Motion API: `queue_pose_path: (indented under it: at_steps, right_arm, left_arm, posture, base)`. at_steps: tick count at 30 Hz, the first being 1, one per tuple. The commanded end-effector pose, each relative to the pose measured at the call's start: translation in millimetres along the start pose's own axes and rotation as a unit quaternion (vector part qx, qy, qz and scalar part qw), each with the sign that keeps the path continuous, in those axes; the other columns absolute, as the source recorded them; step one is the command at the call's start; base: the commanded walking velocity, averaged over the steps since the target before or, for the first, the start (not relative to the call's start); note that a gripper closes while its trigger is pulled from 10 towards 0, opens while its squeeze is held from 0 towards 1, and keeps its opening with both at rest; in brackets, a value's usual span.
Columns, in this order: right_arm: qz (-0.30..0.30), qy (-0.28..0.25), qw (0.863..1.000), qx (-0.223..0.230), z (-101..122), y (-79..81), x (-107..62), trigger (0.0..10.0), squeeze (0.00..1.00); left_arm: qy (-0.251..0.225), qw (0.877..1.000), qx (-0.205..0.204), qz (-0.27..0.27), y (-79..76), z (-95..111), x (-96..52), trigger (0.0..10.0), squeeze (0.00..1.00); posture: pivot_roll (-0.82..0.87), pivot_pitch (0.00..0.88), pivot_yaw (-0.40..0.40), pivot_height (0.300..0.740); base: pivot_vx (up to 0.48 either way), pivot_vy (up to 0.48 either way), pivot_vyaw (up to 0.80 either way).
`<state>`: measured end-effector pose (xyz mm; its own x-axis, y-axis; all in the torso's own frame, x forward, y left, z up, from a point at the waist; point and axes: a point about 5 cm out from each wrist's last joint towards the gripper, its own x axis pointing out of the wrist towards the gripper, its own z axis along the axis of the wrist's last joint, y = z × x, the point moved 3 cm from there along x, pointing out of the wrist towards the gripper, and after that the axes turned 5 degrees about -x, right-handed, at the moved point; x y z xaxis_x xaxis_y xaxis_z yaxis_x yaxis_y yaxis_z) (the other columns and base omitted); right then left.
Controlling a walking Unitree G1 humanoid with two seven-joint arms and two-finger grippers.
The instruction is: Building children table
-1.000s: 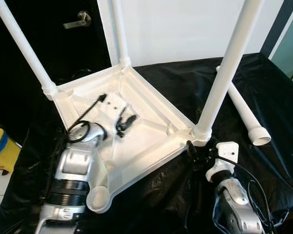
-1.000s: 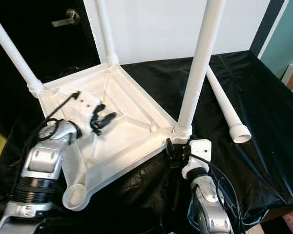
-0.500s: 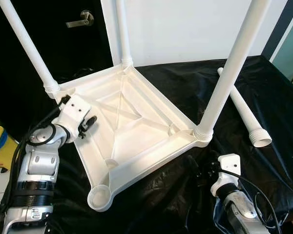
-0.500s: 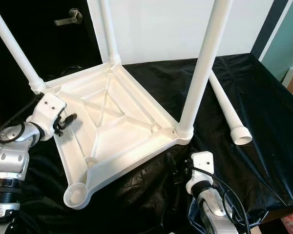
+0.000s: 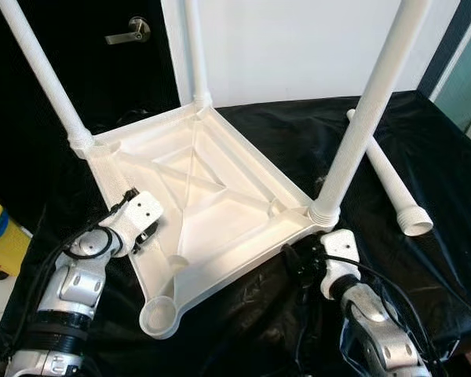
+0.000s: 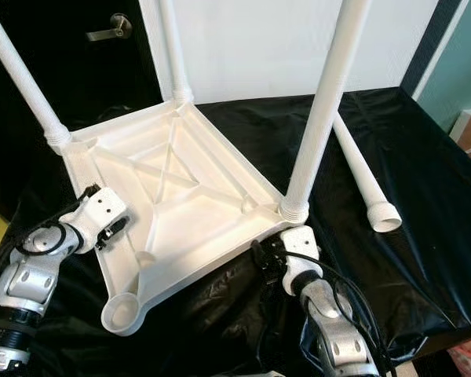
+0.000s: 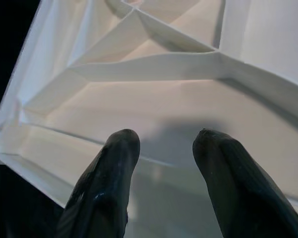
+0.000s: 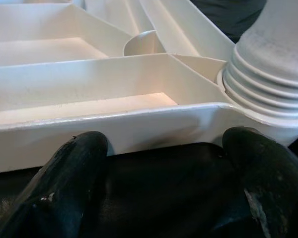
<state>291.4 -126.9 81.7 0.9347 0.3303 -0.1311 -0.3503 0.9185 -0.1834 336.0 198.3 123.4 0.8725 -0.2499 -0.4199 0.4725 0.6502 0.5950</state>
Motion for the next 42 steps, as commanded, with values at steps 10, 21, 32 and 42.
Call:
queue_pose_path:
  at_steps: [10,21,32,42]
  right_arm:
    - [0.011,0.007,1.0,0.001,2,0.1,32.2,10.0,0.0]
    - [-0.012,-0.006,1.0,-0.004,16,-21.2,61.4,10.0,0.0]
    - [-0.021,-0.017,1.0,0.012,28,-19.3,79.7,10.0,0.0]
    - [-0.117,-0.026,0.993,0.021,22,-51.9,65.3,10.0,0.0]
  left_arm:
    - [-0.006,0.986,0.018,-0.167,-79.0,-4,-10.5,10.0,0.0]
    - [-0.019,0.971,-0.024,-0.237,-125.8,11,-19.5,10.0,0.0]
    - [-0.082,0.969,-0.021,-0.231,-137.4,72,-12.3,10.0,0.0]
    - [-0.088,0.994,-0.03,-0.053,-65.8,78,4.5,10.0,0.0]
  posture:
    - [-0.04,0.059,0.019,0.74]
    - [-0.01,0.053,0.015,0.74]
    - [0.02,0.052,0.001,0.74]
    - [0.01,0.048,0.004,0.74]
  base:
    - [0.0,0.0,0.0]
    - [0.0,0.0,0.0]
    - [0.0,0.0,0.0]
    - [0.0,0.0,0.0]
